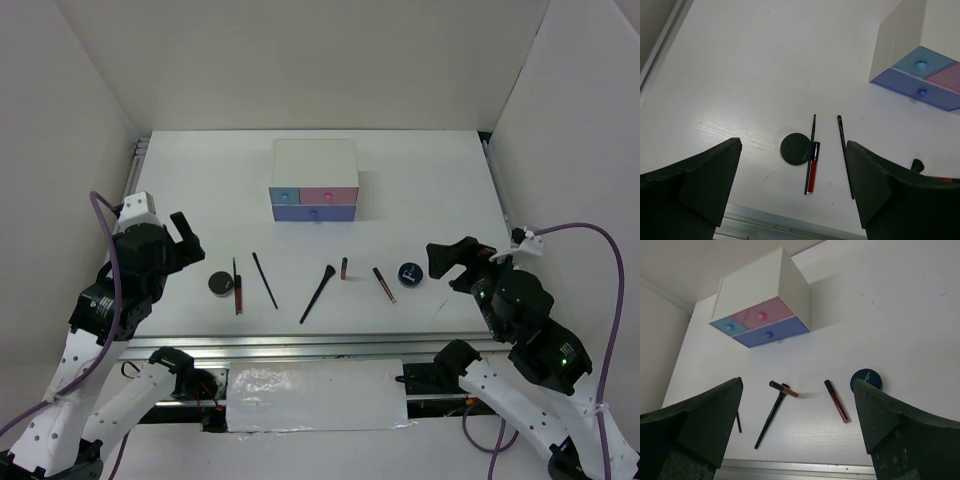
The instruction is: Organize the makeup
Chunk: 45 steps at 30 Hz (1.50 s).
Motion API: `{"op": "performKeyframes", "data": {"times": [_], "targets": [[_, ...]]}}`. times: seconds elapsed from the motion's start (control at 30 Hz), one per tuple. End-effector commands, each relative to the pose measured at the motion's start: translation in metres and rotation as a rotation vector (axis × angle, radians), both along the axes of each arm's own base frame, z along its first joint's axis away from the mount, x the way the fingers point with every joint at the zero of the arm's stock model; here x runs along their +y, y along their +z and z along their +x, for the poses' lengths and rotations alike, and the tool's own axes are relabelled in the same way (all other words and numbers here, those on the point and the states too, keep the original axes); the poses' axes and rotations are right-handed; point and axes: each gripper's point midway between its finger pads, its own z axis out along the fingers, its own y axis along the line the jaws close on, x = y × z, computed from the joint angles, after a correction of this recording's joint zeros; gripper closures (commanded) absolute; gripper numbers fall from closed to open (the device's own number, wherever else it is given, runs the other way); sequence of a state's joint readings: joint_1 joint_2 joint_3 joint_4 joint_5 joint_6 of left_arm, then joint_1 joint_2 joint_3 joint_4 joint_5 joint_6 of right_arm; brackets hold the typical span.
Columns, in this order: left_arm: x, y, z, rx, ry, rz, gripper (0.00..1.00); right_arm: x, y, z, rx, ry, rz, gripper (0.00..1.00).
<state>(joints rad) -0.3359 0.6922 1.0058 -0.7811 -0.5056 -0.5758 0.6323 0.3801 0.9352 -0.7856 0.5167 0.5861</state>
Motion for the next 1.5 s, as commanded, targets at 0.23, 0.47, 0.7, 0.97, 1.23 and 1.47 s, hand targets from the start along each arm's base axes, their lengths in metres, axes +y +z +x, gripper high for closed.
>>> {"op": "performKeyframes", "data": {"times": [0.23,0.47,0.7,0.97,1.23,1.47], "targets": [[-0.026,0.013,0.009,-0.062,-0.125,-0.076,0.01,0.034,0.016,-0.009,-0.143,0.212,0.071,0.0],[-0.112,-0.016,0.026,-0.063,-0.397,-0.439,0.01,0.06,0.011,-0.008,-0.166,0.314,0.128,0.0],[-0.171,-0.055,0.082,-0.107,-0.544,-0.641,0.01,0.089,0.006,-0.009,-0.107,0.446,0.134,0.0],[-0.199,-0.084,0.161,-0.113,-0.539,-0.655,0.11,0.088,0.003,-0.016,-0.124,0.46,0.165,0.0],[-0.194,-0.104,0.206,-0.123,-0.443,-0.584,0.3,0.085,-0.001,-0.012,-0.118,0.436,0.135,0.0],[-0.188,-0.11,0.229,-0.159,-0.397,-0.488,0.42,0.088,-0.003,-0.005,-0.113,0.435,0.113,0.0]]}}
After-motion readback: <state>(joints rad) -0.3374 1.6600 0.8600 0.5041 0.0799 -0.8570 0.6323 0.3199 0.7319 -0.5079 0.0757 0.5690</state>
